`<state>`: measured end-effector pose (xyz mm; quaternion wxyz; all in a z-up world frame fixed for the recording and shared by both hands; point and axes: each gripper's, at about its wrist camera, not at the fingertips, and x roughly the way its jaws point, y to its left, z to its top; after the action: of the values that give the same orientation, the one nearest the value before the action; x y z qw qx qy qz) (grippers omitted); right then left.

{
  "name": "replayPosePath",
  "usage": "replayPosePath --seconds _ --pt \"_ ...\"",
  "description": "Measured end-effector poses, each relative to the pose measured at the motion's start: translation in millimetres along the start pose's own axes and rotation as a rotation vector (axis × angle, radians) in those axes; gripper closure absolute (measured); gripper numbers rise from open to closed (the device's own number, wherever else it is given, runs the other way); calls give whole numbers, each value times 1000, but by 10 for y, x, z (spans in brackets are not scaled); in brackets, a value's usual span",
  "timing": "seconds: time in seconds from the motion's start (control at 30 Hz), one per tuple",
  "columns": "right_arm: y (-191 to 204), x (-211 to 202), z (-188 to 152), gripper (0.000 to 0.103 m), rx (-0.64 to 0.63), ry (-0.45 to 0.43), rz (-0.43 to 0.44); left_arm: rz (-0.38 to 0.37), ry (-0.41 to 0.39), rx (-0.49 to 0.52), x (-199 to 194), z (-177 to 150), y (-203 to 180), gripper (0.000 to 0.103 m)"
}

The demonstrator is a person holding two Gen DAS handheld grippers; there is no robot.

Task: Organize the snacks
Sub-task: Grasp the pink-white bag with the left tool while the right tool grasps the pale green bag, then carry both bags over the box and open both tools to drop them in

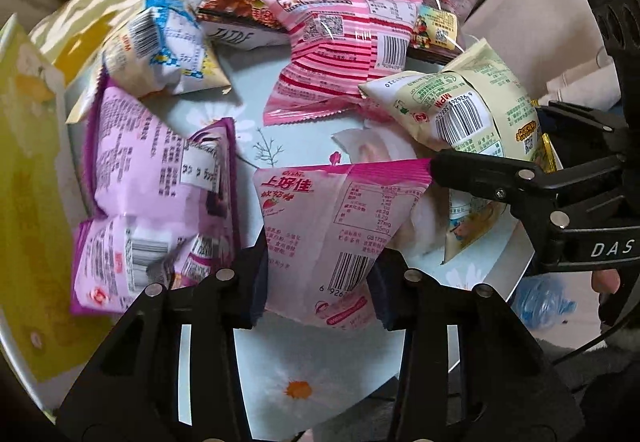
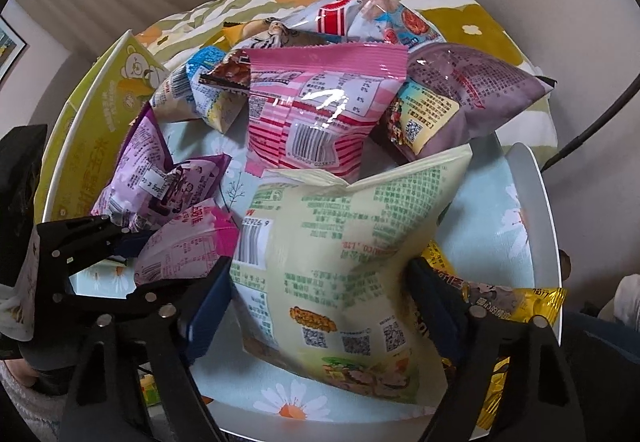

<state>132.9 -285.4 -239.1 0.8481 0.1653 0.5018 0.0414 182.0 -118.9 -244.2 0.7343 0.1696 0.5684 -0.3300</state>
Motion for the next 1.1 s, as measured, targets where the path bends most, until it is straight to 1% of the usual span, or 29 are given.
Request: replayPosePath --seconds 0.07,0.2,0.3,0.37,0.63,0.9,1.1 --pt "12 -13 0 31 -11 -4 3 5 -10 -14 -32 -47 -17 65" --pt "10 -63 -5 45 -27 -11 11 12 -22 -37 -56 -71 -46 66" --pt "-1 -136 -5 50 -29 -28 26 19 -35 -55 -108 -122 -86 66" --pt "-3 -198 -4 50 -36 -39 33 22 -44 -68 -140 -120 -54 66" --pt "80 -440 -18 54 -95 -85 61 42 -106 -129 -466 -240 -186 66" --pt "194 -835 33 54 -173 -154 85 74 -226 -234 -971 -340 -189 66" --pt "382 -1118 107 54 -264 -212 125 111 -325 -337 -1421 -460 -188 66"
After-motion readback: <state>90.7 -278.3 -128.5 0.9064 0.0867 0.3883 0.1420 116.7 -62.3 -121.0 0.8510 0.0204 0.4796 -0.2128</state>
